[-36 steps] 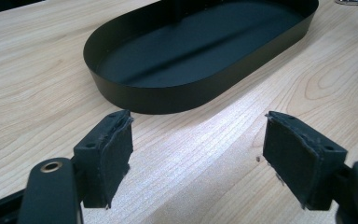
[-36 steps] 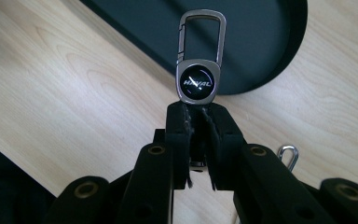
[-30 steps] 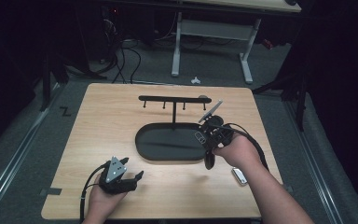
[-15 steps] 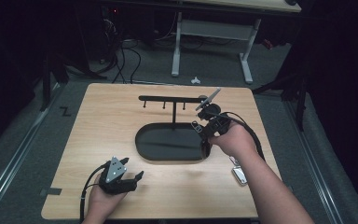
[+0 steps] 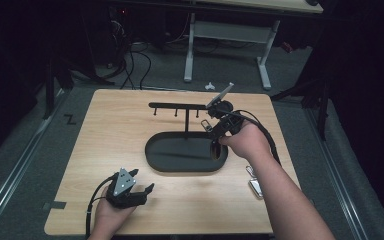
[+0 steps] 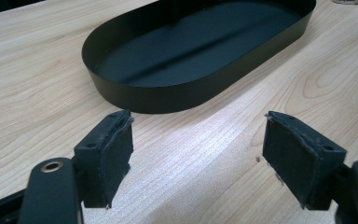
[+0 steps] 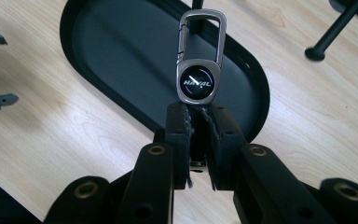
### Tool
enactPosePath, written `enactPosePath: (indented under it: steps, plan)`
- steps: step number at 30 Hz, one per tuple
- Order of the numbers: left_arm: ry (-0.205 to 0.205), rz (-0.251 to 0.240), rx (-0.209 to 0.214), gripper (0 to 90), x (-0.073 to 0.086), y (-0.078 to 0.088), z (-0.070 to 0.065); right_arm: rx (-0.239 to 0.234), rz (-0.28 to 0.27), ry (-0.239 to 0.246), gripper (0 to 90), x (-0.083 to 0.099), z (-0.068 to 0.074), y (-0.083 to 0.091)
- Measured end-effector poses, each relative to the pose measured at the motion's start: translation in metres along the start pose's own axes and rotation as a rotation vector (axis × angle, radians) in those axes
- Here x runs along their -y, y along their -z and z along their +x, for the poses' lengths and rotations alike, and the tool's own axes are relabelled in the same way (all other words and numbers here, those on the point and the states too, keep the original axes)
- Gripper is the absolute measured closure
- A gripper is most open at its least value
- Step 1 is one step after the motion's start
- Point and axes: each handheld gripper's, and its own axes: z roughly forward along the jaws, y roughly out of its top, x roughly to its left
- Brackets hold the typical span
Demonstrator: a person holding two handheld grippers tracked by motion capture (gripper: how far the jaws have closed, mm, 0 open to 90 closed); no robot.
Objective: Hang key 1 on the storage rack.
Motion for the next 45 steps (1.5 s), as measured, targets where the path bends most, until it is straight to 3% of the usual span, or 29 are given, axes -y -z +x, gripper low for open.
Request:
enactPosePath:
  steps: [19, 35, 45]
  plan:
    - [0.005, -0.004, 0.007, 24.8, 0.001, 0.0, 0.0, 0.013, -0.011, 0.0, 80.7, -0.029, 0.005, -0.008]
    - [0.008, 0.002, 0.014, 24.9, 0.001, 0.0, 0.001, 0.059, 0.005, -0.03, 80.7, -0.04, 0.002, -0.03]
    - [0.002, 0.009, 0.023, 25.1, 0.002, -0.001, 0.001, 0.055, -0.017, -0.052, 80.5, -0.043, -0.002, -0.042]
